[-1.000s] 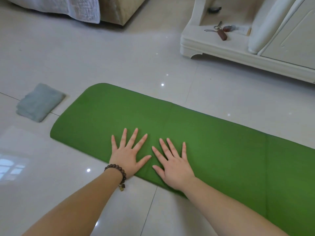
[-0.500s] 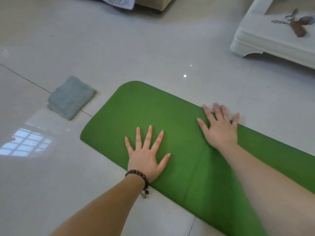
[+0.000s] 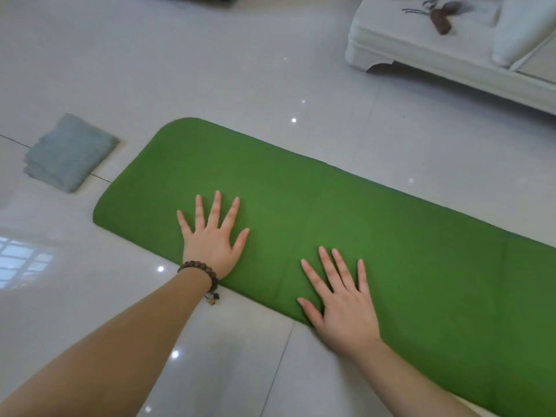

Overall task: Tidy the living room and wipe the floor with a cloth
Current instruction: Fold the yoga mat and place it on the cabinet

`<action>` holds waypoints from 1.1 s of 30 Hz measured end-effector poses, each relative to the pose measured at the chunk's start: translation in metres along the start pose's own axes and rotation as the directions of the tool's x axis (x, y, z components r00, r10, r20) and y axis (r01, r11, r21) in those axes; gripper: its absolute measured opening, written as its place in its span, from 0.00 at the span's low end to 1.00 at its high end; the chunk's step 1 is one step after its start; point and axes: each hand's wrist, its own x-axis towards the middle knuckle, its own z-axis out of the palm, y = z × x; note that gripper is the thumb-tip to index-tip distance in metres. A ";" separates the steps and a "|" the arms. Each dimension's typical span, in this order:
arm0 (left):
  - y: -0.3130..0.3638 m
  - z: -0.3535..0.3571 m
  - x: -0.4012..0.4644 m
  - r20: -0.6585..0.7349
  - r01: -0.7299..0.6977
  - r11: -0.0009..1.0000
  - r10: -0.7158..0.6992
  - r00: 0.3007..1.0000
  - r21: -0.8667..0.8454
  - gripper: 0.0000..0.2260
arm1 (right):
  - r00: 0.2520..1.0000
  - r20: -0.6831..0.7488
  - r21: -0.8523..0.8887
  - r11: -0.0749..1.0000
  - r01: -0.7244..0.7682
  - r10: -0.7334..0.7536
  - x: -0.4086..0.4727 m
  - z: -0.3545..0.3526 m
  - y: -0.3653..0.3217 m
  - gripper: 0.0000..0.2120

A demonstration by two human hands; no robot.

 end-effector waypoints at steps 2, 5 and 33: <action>0.018 -0.003 -0.008 -0.008 0.005 0.999 -0.005 1.000 -0.040 0.34 | 0.994 0.010 0.002 0.994 -0.113 0.113 -0.031 0.002 0.030 0.29; 0.079 -0.002 -0.039 -0.018 -0.177 0.983 0.177 0.984 -0.054 0.35 | 0.971 0.051 0.021 0.972 -0.234 0.233 -0.072 0.003 0.066 0.30; 0.673 -0.053 -0.213 0.189 -0.946 0.311 0.927 0.324 0.094 0.37 | 0.790 0.168 0.033 0.798 -0.602 0.589 -0.442 -0.084 0.502 0.37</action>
